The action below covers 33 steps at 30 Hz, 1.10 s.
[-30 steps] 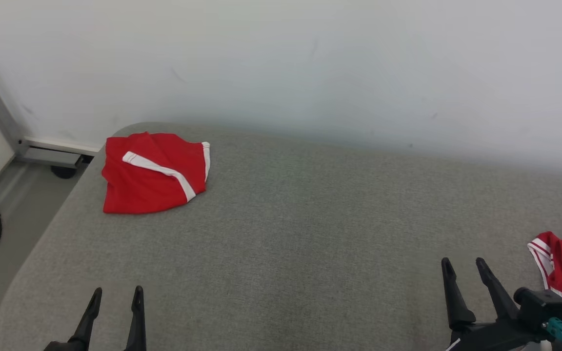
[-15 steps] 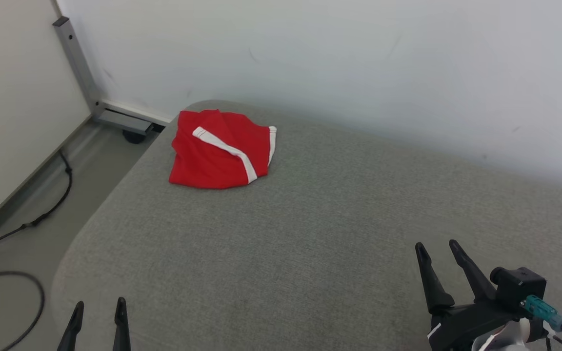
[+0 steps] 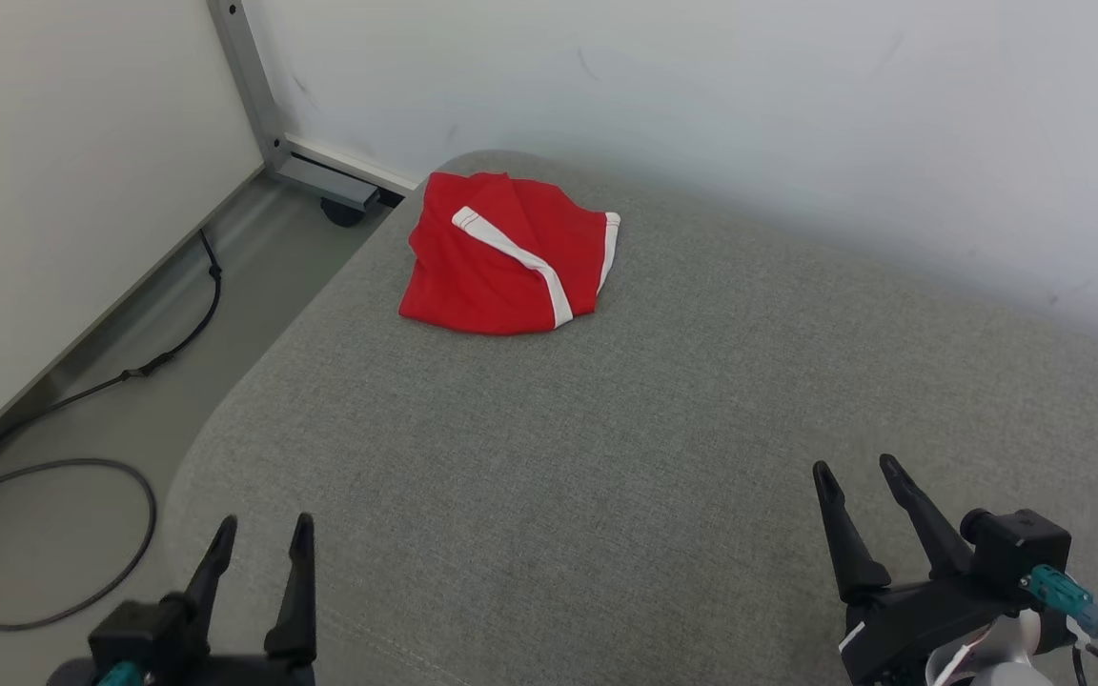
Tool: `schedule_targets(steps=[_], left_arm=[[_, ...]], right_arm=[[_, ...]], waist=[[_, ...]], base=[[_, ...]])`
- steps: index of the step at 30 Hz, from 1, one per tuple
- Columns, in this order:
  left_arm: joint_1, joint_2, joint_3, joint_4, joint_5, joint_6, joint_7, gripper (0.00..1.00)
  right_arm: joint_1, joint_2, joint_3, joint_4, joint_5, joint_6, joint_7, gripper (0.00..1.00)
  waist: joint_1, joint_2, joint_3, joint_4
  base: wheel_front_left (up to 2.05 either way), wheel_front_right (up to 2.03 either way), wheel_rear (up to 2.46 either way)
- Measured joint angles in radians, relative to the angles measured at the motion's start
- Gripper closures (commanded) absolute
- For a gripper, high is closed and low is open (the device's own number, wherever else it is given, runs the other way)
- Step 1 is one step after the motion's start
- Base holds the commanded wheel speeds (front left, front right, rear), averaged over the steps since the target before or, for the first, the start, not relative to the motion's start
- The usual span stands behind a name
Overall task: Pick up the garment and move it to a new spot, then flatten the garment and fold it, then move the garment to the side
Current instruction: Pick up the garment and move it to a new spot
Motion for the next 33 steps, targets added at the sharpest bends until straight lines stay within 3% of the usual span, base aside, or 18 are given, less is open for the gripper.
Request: schedule_targets(steps=[4, 9, 16, 24, 33], left_arm=[[-0.180, -0.020, -0.034, 0.101, -0.046, -0.061, 0.081, 0.00], [-0.375, -0.038, -0.019, 0.235, -0.088, -0.092, 0.172, 0.00], [-0.546, -0.066, -0.007, 0.406, -0.109, -0.094, 0.315, 0.00], [-0.692, -0.065, 0.023, 0.524, -0.136, -0.085, 0.391, 0.00], [-0.776, -0.012, 0.040, 0.630, -0.127, -0.081, 0.422, 0.00]], right_arm=[[0.026, -0.017, -0.002, -0.051, -0.016, -0.009, 0.004, 0.00], [0.026, -0.027, 0.039, -0.109, -0.052, -0.008, 0.035, 0.00], [0.023, -0.058, 0.071, -0.219, -0.093, -0.004, 0.077, 0.00], [0.069, -0.109, 0.056, -0.348, -0.127, -0.018, 0.117, 0.00], [0.077, -0.149, 0.032, -0.459, -0.154, -0.028, 0.166, 0.00]], waist=[[0.0000, 0.0000, 0.026, 0.003], [0.0000, 0.0001, 0.063, -0.009], [0.0001, 0.0001, 0.119, -0.070], [0.0002, 0.0001, 0.198, -0.158], [0.0002, 0.0001, 0.285, -0.270]], base=[[0.00, 0.00, 0.00], [0.00, 0.00, 0.00], [0.00, 0.00, 0.00], [0.00, 0.00, 0.00], [0.00, 0.00, 0.00]])
